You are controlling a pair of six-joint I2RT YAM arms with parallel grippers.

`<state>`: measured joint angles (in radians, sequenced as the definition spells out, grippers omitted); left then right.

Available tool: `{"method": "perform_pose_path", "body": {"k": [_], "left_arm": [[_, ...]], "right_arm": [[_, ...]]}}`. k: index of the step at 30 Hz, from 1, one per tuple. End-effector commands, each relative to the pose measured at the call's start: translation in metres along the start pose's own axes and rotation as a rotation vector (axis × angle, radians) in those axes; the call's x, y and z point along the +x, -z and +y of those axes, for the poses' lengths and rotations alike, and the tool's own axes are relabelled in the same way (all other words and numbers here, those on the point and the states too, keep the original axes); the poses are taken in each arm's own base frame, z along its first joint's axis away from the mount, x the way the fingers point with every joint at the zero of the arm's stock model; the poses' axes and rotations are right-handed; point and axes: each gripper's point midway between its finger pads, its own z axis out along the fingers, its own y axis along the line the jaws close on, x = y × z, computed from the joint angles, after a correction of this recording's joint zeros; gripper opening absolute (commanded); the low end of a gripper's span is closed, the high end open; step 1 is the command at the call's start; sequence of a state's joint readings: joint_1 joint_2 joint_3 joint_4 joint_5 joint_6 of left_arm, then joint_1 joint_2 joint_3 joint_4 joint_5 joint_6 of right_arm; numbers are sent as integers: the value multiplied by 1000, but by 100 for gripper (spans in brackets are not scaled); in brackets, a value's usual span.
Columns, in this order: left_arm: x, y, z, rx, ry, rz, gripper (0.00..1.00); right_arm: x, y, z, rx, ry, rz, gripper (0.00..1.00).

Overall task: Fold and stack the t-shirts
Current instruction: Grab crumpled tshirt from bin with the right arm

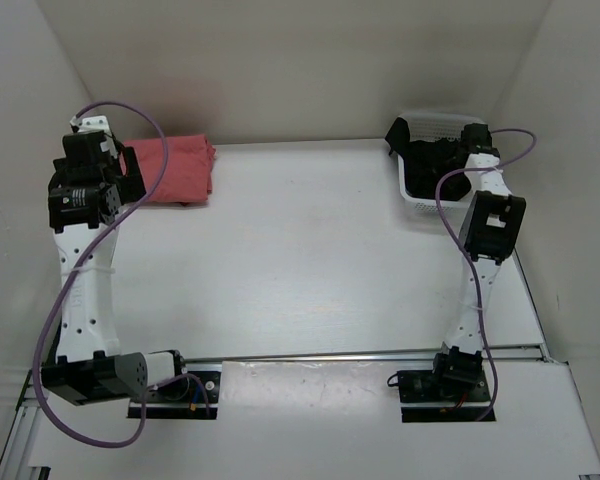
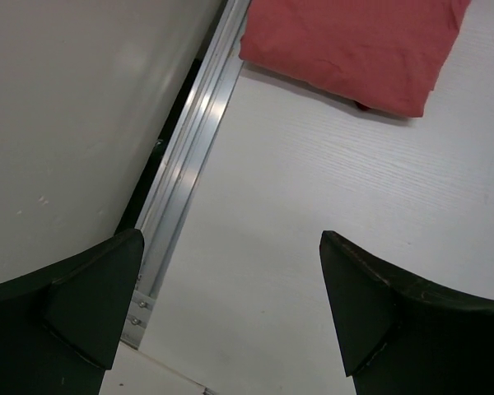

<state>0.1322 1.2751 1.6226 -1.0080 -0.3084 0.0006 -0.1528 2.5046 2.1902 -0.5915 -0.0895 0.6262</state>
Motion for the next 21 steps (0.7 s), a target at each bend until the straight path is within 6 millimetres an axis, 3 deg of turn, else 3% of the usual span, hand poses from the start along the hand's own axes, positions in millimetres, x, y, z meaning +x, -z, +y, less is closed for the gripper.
{"method": "perform_pose_path", "body": {"k": [1,4,5,8,9,11,15,19,21], "left_arm": [[-1,19,24,-77,34,-51,100],[10,19,30,-69,54,-34,100],[10,22,32,-59,63,-44,100],[9,25,24,8,74,-53,100],[8,25,21,25,74,-53,100],[3,31,15,64,77,-76,100],[2,35,8,110,77,-87,100],[12,32,5,121,74,-72,100],[19,33,0,147,72,-64,100]], "right_arm": [[-23,16,28,-113,31,-44,0],[-48,49,52,-155,81,-152,0],[-52,56,52,-143,96,-174,0],[-68,99,78,-193,127,-247,0],[-76,124,88,-218,134,-283,0],[-76,146,98,-233,171,-317,0],[-76,228,132,-297,240,-430,0],[-87,293,151,-368,253,-536,0],[-76,339,172,-445,297,-573,0]]}}
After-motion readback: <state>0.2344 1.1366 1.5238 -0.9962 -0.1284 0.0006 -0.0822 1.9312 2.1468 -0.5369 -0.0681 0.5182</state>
